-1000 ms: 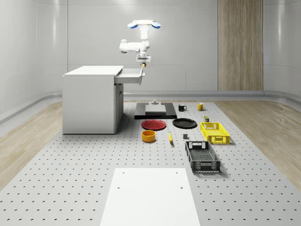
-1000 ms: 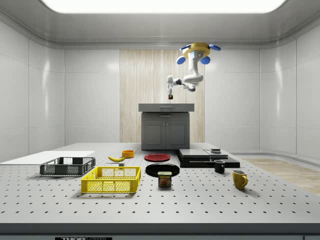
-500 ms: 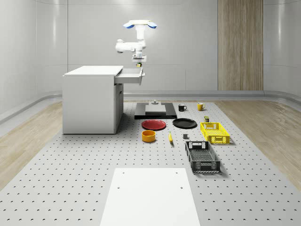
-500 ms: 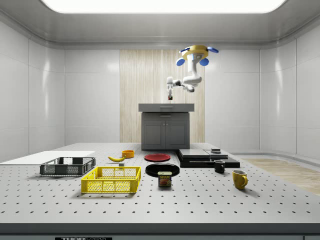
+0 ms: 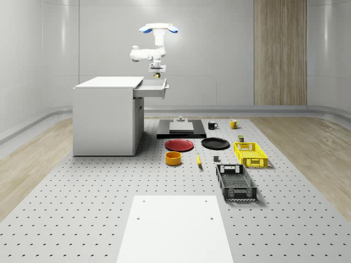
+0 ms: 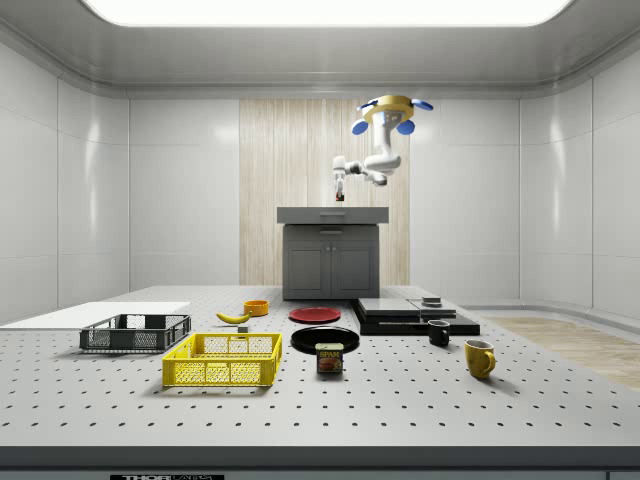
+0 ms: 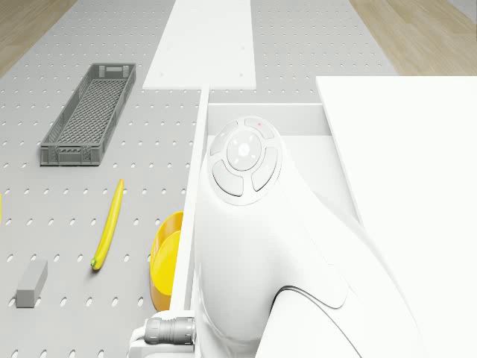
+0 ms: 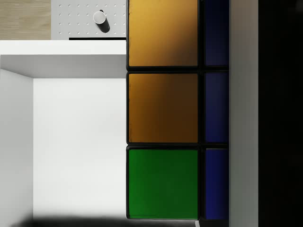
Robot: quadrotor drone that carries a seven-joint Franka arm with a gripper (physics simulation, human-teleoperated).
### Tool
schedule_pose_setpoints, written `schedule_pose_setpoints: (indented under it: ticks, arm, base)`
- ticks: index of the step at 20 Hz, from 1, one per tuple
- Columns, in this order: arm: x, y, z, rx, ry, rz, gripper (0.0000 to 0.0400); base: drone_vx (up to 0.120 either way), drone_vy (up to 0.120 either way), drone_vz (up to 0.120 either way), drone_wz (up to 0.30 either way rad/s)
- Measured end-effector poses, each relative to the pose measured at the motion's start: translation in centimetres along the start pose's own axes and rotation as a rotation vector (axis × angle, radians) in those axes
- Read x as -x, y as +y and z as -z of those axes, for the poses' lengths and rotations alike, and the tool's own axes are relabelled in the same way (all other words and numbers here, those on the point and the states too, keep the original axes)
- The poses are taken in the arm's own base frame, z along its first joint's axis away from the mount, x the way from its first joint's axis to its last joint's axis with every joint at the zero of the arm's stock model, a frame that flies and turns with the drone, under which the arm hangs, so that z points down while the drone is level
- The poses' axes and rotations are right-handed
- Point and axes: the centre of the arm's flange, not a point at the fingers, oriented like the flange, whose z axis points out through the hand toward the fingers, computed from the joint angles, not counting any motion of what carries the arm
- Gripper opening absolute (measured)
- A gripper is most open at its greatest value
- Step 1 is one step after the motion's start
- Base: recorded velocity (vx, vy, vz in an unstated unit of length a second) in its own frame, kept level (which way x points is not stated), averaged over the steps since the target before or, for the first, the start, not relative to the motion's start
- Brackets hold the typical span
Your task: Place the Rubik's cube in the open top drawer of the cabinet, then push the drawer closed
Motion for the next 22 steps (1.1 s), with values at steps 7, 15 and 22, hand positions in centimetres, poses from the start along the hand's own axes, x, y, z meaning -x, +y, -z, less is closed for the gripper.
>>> schedule_pose_setpoints:
  ticks: [7, 15, 22]
  arm:
    - [0.0, 0.0, -0.1, 0.0, 0.0, 0.0, 0.0325]
    - [0.0, 0.0, -2.8, 0.0, 0.0, 0.0, 0.0325]
    - [0.0, 0.0, -6.1, 0.0, 0.0, 0.0, 0.0325]
  base:
    - [0.0, -0.109, 0.0, 0.0]
    - [0.0, 0.0, 0.0, 0.0]
    - [0.0, 0.0, 0.0, 0.0]
